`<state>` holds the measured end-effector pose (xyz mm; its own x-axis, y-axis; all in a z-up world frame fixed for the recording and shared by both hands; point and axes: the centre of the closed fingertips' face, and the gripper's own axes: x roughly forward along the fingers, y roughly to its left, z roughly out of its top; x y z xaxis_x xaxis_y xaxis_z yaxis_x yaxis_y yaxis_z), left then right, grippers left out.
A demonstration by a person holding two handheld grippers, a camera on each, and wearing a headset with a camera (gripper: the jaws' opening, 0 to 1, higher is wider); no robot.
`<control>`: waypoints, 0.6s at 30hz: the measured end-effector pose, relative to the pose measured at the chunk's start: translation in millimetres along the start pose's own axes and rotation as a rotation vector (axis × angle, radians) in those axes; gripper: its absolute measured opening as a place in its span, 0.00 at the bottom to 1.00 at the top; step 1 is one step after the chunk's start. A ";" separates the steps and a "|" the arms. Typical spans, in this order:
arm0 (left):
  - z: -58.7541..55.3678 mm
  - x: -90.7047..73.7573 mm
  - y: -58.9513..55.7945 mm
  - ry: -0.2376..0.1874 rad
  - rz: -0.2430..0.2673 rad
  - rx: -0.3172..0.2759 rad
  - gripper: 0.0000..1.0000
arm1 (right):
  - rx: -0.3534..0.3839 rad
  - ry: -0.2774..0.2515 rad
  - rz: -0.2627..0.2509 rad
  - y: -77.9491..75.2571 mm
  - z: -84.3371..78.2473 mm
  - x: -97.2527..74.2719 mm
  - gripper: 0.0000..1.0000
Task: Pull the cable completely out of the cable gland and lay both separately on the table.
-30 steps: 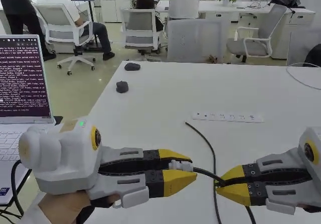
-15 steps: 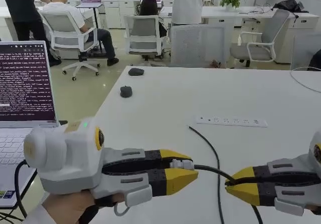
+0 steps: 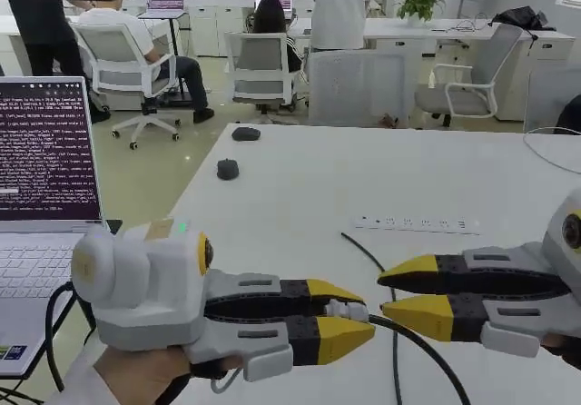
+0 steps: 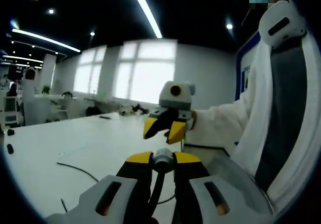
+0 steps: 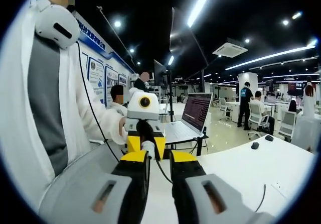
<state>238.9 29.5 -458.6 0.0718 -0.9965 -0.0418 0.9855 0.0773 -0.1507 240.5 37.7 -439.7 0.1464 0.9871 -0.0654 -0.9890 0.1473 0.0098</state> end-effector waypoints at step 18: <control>10.9 1.8 9.4 -0.036 0.011 -0.008 0.16 | 0.033 0.084 0.046 5.3 -16.2 0.6 0.03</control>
<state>250.0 28.1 -449.3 0.0879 -0.9961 -0.0078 0.9835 0.0880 -0.1582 235.0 38.1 -455.8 0.0978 0.9842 -0.1475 -0.9933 0.1058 0.0470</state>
